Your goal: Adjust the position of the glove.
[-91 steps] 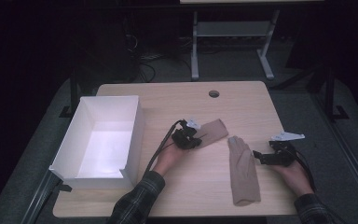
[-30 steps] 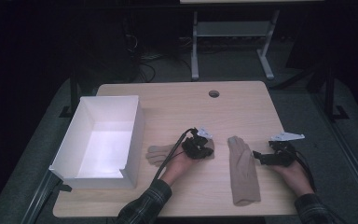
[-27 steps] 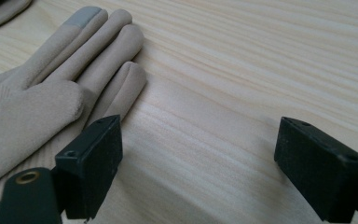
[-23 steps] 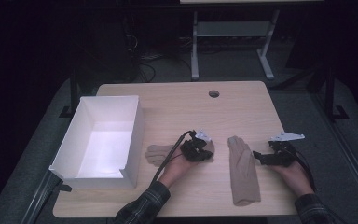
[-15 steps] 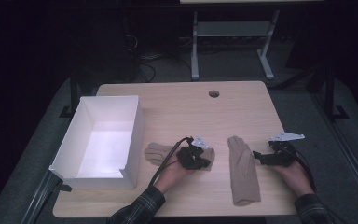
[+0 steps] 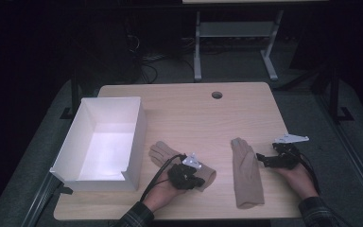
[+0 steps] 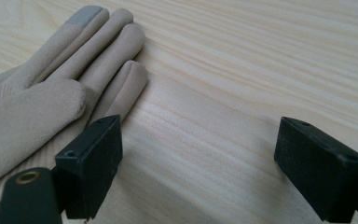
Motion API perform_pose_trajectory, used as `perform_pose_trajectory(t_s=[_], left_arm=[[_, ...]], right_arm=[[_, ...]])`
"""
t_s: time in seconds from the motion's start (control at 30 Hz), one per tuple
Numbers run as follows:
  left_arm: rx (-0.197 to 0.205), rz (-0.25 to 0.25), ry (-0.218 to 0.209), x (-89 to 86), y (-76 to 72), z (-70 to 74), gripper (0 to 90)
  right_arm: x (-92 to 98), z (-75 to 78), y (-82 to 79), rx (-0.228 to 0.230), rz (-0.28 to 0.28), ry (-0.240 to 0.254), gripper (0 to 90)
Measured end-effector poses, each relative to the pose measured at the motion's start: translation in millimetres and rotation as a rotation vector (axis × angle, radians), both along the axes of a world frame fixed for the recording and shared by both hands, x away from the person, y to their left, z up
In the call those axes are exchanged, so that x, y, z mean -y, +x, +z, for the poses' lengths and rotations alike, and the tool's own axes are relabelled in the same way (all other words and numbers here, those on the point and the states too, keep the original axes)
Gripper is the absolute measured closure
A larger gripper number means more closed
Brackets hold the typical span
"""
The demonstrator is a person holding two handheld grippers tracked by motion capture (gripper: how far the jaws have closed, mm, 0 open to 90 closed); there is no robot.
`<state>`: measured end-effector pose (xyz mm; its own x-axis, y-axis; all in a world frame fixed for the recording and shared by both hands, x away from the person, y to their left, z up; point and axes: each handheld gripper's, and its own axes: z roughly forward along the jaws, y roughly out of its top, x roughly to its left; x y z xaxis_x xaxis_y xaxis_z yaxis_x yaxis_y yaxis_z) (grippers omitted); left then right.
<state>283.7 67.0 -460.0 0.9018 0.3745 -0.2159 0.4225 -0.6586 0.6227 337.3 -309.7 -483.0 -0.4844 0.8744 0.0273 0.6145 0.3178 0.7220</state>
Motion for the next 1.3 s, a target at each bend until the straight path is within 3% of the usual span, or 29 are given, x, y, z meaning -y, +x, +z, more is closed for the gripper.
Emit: perform_pose_trajectory(t_s=[0.13,0.2,0.23,0.27,0.3,0.33,0.37,0.43,0.53,0.57,0.67,0.83,0.97,1.07,1.3], left_arm=[[-0.007,0.003,-0.008,-7.5,-7.1,0.2,89.6],[0.019,0.011,-0.001,-10.6,-7.5,4.1,89.6],[0.05,0.033,-0.009,-11.7,-4.6,8.7,89.6],[0.05,0.033,-0.009,-11.7,-4.6,8.7,89.6],[0.085,0.062,0.0,-13.7,2.8,14.4,89.6],[0.085,0.062,0.0,-13.7,2.8,14.4,89.6],[0.109,0.107,0.0,-16.2,12.1,18.8,89.6],[0.112,0.132,-0.006,-17.2,17.2,20.7,89.6],[0.161,0.214,0.018,-22.1,37.6,24.2,89.6],[0.161,0.214,0.018,-22.1,37.6,24.2,89.6],[0.175,0.287,0.041,-29.2,52.0,21.9,89.7],[0.168,0.342,0.038,-39.4,58.3,21.1,89.7],[0.157,0.372,0.068,-46.1,64.7,14.3,89.6],[0.154,0.382,0.104,-46.4,67.6,6.8,89.6],[0.135,0.365,0.106,-44.8,71.7,3.0,89.7]], right_arm=[[0.0,0.0,0.0,0.0,0.0,0.0,14.8],[-0.3,0.0,0.0,-0.001,-0.003,0.003,14.8],[-0.2,0.1,0.0,-0.001,-0.003,0.002,14.8],[-0.2,0.1,0.0,-0.001,-0.003,0.002,14.8],[-0.4,0.1,-0.1,-0.001,-0.004,0.002,14.8],[-0.4,0.1,-0.1,-0.001,-0.004,0.002,14.8],[-0.4,0.1,-0.1,-0.001,-0.005,0.002,14.8],[-0.4,0.1,-0.1,-0.001,-0.005,0.003,14.8],[-0.4,0.1,-0.1,-0.001,-0.005,0.003,14.8],[-0.4,0.1,-0.1,-0.001,-0.005,0.003,14.8],[-0.4,0.1,-0.1,-0.001,-0.004,0.002,14.8],[-0.6,0.1,-0.4,-0.001,-0.003,0.002,14.8],[-0.5,0.1,-0.3,-0.001,-0.003,0.002,14.8],[-0.6,0.1,-0.3,-0.001,-0.003,0.002,14.8],[-0.6,0.1,-0.4,-0.001,-0.003,0.002,14.8]])
